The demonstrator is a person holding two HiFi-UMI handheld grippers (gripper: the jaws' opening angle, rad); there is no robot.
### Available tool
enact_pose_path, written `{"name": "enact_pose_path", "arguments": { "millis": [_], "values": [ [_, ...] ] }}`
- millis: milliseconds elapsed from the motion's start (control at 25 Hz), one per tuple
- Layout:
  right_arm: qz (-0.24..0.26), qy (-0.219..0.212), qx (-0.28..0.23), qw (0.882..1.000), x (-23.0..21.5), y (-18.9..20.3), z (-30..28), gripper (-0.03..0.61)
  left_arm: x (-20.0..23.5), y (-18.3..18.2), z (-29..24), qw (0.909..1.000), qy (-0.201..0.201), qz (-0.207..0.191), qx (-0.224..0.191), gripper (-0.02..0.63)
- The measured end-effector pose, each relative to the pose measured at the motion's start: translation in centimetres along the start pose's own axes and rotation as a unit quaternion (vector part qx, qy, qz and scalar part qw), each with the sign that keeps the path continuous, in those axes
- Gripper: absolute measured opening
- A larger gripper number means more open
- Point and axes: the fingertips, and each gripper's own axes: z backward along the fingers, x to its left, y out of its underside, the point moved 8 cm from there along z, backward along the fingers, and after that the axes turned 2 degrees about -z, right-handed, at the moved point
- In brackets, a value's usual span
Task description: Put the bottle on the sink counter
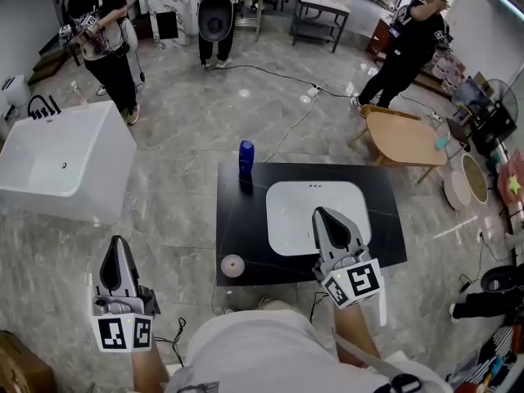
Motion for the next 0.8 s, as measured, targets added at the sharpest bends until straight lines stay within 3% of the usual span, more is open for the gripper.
{"name": "enact_pose_path", "arguments": {
  "millis": [800],
  "values": [
    [-0.004,-0.034,0.012,0.999,2.7,0.4,0.6,0.011,-0.4,1.0,2.6,0.9997,-0.019,0.015,0.009,0.015]
  ]
}}
